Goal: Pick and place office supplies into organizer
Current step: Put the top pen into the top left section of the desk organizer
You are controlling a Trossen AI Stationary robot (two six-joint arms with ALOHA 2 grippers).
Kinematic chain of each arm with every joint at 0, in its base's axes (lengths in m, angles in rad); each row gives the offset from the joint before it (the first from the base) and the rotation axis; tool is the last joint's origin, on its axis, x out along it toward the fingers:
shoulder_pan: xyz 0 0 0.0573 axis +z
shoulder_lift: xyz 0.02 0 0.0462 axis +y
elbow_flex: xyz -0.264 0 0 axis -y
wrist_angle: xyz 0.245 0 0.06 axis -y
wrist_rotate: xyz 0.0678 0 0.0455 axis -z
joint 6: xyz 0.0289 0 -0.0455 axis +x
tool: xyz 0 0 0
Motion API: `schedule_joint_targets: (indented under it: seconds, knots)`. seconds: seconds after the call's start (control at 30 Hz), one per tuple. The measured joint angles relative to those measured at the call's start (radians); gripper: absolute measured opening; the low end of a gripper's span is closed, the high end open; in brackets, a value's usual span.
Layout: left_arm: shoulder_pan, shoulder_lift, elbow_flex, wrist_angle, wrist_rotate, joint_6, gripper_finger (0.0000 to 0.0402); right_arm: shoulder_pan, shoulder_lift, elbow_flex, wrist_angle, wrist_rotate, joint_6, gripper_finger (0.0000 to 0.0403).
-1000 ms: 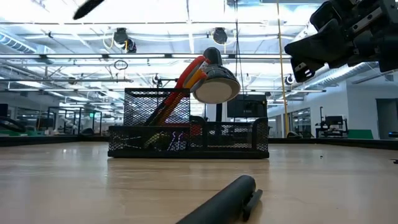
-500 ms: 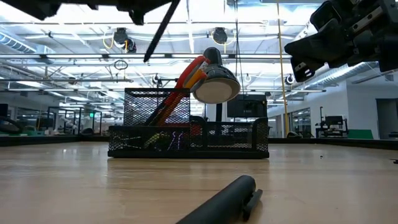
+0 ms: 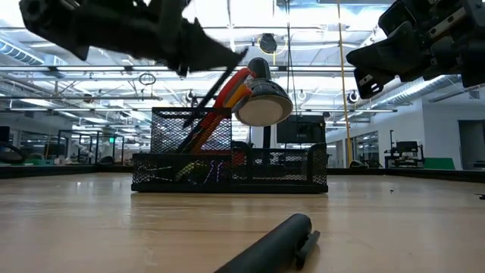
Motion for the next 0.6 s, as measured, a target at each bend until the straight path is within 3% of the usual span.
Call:
schedule_joint_targets:
  seconds: [0.27,0.47,0.6]
  knots:
    - [0.029,0.053,-0.035,0.035,0.002,-0.030,0.0035,0.000,0.000,0.000,-0.001,0.000,-0.008,0.0000]
    - [0.011,0.053,-0.183,0.303,-0.036,-0.070,0.0035,0.000,0.000,0.000,-0.005,-0.001,-0.011,0.0000]
    - [0.001,0.053,-0.231,0.378,-0.070,-0.106,0.0035,0.000,0.000,0.000,-0.001,0.000,-0.012,0.0000]
